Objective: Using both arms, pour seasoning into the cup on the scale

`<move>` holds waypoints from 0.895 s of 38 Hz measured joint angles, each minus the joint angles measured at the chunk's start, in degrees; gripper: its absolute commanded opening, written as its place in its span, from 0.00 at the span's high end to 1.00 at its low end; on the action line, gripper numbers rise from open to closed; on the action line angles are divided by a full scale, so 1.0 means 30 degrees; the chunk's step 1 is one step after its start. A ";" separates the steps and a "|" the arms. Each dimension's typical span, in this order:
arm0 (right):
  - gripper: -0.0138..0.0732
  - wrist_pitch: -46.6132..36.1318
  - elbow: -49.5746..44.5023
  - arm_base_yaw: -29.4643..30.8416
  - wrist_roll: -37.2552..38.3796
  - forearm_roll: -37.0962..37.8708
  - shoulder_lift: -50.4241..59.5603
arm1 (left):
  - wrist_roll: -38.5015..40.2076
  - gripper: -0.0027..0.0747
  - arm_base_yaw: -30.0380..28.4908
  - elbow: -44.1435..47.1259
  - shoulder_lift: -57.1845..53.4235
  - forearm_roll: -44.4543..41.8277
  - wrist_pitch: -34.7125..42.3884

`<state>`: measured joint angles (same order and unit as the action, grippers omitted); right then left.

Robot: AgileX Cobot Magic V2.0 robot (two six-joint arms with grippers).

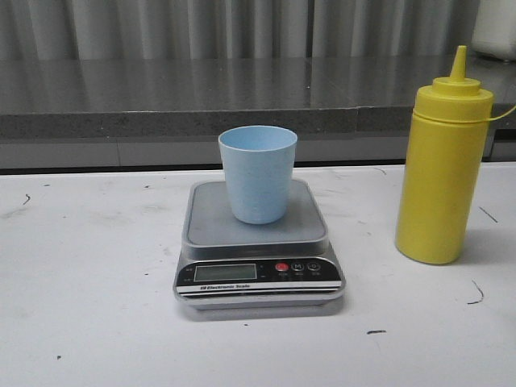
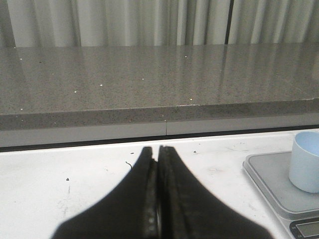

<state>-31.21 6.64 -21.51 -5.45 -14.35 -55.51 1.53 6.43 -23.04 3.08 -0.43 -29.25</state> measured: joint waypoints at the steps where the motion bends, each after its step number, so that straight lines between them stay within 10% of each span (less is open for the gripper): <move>1: 0.97 0.0831 0.0273 0.0000 -0.0348 -0.0189 0.0680 | 0.0000 0.99 0.0000 0.0000 0.0000 0.0000 0.0000; 19: 0.97 1.2311 0.3010 0.0000 -0.3299 -0.0923 1.0542 | 0.0000 0.99 0.0000 0.0000 0.0000 0.0000 0.0000; 34: 0.97 1.4335 0.3010 0.0000 -0.3347 -0.0923 1.5016 | 0.0000 0.99 0.0000 0.0000 0.0000 0.0000 0.0000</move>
<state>11.80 15.67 -21.51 -15.49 -17.12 -10.46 1.53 6.43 -23.04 3.08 -0.43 -29.25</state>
